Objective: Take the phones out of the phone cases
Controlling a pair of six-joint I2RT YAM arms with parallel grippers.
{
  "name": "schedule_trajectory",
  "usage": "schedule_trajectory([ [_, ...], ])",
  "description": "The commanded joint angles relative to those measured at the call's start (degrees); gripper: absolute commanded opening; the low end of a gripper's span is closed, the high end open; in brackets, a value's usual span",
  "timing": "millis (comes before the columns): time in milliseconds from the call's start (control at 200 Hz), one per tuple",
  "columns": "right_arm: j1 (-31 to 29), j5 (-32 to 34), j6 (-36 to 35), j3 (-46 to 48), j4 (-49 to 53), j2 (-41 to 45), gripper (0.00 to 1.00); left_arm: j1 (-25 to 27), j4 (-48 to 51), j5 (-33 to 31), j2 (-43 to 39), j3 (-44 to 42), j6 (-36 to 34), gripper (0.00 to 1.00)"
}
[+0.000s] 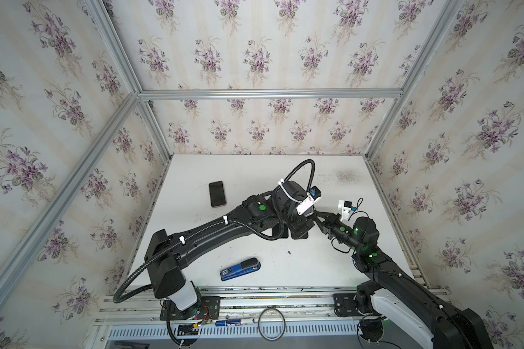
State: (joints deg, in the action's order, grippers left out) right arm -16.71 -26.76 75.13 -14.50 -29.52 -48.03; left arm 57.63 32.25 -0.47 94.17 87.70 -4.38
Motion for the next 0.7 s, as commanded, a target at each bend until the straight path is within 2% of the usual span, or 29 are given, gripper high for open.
schedule_trajectory([
  [0, 0.1, -0.5, 0.2, 0.0, -3.8, 0.5, 0.0, 0.0, 1.0, -2.5, 1.1, 1.3, -0.7, 0.89],
  [280, 0.1, -0.7, 1.0, 0.6, -4.5, 1.2, 0.0, 0.0, 1.5, -4.3, 4.1, 3.3, -0.7, 0.83],
  [695, 0.1, -0.5, 1.5, 1.7, -4.3, 2.8, 0.0, 0.0, 1.5, -7.8, 7.8, 5.4, -0.1, 0.67],
])
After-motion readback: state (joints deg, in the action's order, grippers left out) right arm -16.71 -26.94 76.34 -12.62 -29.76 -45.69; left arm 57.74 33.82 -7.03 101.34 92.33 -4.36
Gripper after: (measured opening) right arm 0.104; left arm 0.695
